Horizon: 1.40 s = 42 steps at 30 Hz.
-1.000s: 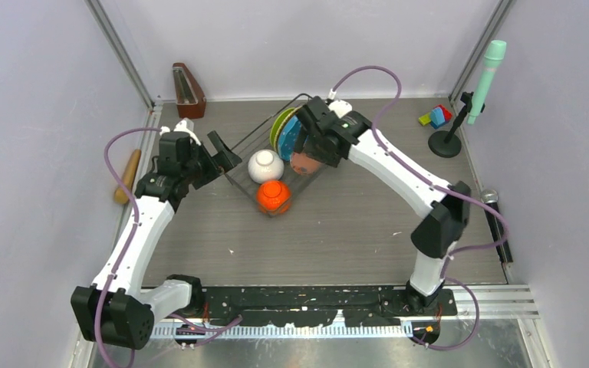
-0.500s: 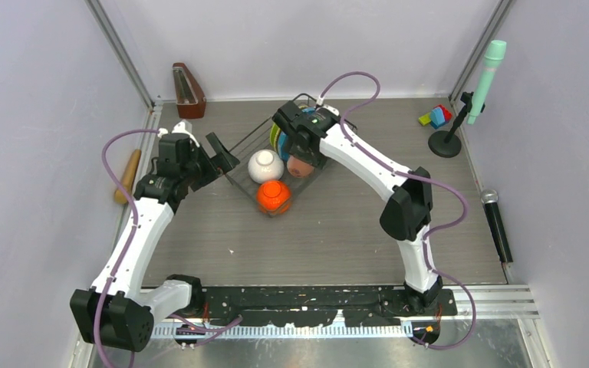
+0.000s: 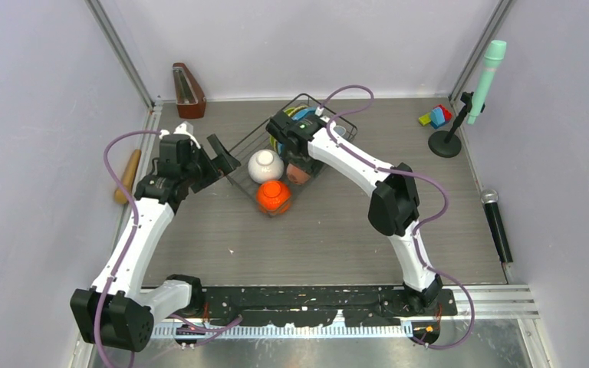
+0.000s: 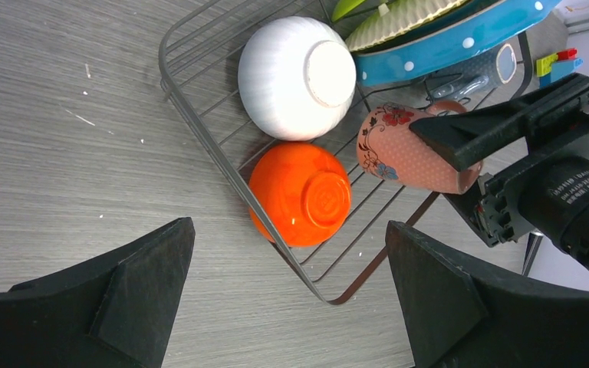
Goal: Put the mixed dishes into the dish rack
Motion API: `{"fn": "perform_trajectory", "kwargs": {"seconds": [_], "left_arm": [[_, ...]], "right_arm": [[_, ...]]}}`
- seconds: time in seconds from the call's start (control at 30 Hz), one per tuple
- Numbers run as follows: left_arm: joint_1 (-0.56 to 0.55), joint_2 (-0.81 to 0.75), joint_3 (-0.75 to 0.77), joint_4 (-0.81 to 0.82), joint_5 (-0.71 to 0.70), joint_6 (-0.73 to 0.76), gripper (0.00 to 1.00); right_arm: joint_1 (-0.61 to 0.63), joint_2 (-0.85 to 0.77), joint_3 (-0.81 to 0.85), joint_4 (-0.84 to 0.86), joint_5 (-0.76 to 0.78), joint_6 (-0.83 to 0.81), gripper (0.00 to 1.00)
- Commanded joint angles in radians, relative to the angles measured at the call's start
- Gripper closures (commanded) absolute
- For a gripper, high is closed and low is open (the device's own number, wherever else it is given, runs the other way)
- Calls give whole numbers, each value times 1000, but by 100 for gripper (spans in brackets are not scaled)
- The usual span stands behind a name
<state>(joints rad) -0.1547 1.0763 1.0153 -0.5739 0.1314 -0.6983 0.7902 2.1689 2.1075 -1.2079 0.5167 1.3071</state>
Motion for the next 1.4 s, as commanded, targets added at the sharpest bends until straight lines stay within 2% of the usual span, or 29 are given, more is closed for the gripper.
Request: {"fn": "perform_trajectory", "kwargs": {"seconds": [0.0, 0.1, 0.13, 0.17, 0.2, 0.27, 0.33, 0.5, 0.57, 0.8, 0.9, 1.07, 1.2, 1.37], "left_arm": [[4, -4, -10, 33, 20, 5, 1], [4, -3, -7, 29, 26, 12, 1], [4, -2, -6, 30, 27, 13, 1], [4, 0, -7, 33, 28, 13, 1], [4, 0, -7, 35, 30, 13, 1], [4, 3, -4, 37, 34, 13, 1], [4, 4, -3, 39, 34, 13, 1], [4, 2, 1, 33, 22, 34, 0], [4, 2, 4, 30, 15, 43, 0], [4, -1, 17, 22, 11, 72, 0], [4, -16, 16, 26, 2, 117, 0], [4, -55, -10, 43, -36, 194, 0], [4, -56, -3, 24, -62, 219, 0], [4, -85, -20, 29, -104, 228, 0]], "right_arm": [[-5, 22, 27, 39, 26, 46, 100], [-8, 42, 25, 58, 15, 30, 100], [-9, 45, 27, 59, 9, 27, 96], [-9, 51, 33, 53, 8, 27, 88], [-10, 54, 38, 47, 8, 22, 64], [-10, 62, 61, 21, 14, 16, 30], [-10, 60, 81, 8, 22, -2, 19], [-9, 4, 96, 7, 56, -59, 11], [-10, -19, 97, -2, 74, -69, 2], [-10, -124, 86, -10, 119, -167, 0], [-10, -202, 4, 78, 140, -326, 0], [-17, -408, -233, 279, 199, -523, 0], [-58, -590, -458, 463, 152, -701, 1], [-185, -807, -669, 530, 159, -761, 2]]}}
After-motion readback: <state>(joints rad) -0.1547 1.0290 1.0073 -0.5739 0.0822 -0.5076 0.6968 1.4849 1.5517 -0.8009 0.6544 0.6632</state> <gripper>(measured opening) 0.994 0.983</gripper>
